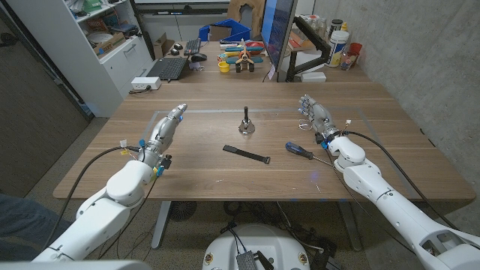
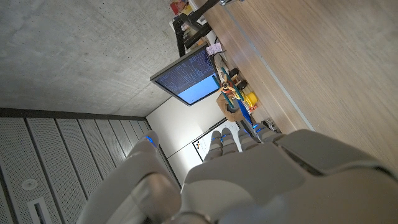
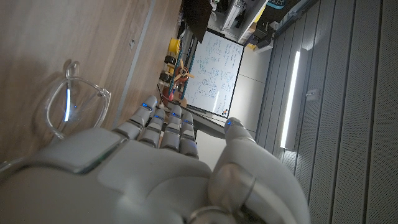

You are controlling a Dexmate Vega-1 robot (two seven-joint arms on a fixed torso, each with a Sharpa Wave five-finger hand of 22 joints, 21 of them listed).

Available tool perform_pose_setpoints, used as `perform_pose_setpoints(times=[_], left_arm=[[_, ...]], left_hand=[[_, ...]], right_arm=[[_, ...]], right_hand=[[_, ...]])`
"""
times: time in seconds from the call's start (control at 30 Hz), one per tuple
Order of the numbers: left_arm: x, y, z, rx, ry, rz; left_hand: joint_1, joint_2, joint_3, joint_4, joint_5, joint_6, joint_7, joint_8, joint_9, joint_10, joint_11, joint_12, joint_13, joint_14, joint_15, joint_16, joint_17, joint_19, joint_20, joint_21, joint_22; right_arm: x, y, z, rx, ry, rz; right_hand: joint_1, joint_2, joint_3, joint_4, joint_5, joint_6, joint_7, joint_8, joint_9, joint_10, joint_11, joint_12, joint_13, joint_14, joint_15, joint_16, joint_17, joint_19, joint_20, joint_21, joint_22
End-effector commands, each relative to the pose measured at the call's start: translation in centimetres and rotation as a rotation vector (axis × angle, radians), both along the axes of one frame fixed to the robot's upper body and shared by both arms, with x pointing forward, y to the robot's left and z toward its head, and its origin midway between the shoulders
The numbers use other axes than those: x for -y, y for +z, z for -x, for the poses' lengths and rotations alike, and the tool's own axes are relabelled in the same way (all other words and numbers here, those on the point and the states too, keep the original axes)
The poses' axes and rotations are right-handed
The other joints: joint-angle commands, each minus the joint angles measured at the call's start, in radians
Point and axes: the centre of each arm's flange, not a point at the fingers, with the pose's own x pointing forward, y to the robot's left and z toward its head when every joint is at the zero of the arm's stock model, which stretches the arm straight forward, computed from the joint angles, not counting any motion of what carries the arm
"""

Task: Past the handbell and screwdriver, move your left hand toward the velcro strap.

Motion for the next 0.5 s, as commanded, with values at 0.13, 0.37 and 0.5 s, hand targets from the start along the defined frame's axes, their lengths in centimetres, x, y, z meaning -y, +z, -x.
perform_pose_setpoints(times=[0.13,0.37,0.5], left_arm=[[0.3,-0.5,2.3,-0.014,0.061,-0.02],[0.2,-0.7,3.1,-0.021,0.096,-0.031],[0.1,-0.8,3.6,-0.022,0.112,-0.034]], left_hand=[[0.016,0.0,0.001,-0.01,0.003,0.009,-0.002,0.008,0.005,0.008,0.002,0.004,0.003,0.01,0.0,0.004,0.005,-0.052,0.008,-0.006,0.002],[0.02,0.001,0.001,-0.012,0.003,0.011,-0.003,0.008,0.005,0.01,0.002,0.004,0.003,0.014,-0.001,0.005,0.004,-0.051,0.009,-0.007,0.002],[0.023,0.002,0.002,-0.014,0.003,0.013,-0.004,0.009,0.005,0.012,0.001,0.004,0.003,0.015,-0.001,0.005,0.004,-0.05,0.009,-0.008,0.002]], right_arm=[[0.1,0.0,-0.2,0.0,0.012,0.004],[0.1,0.2,-0.3,0.002,0.01,0.01],[0.2,0.4,-0.3,0.003,0.009,0.012]], right_hand=[[0.001,0.0,-0.002,-0.007,0.005,0.005,0.0,-0.002,0.005,0.008,-0.001,0.001,0.002,0.007,0.002,-0.004,0.001,0.011,-0.007,-0.004,0.004],[0.001,0.001,-0.002,-0.007,0.005,0.006,-0.001,-0.002,0.005,0.009,-0.002,0.001,0.002,0.008,0.002,-0.004,0.001,0.012,-0.008,-0.006,0.004],[0.001,0.001,-0.002,-0.007,0.005,0.006,-0.001,-0.002,0.005,0.008,-0.002,0.0,0.002,0.008,0.001,-0.004,0.001,0.013,-0.008,-0.008,0.004]])
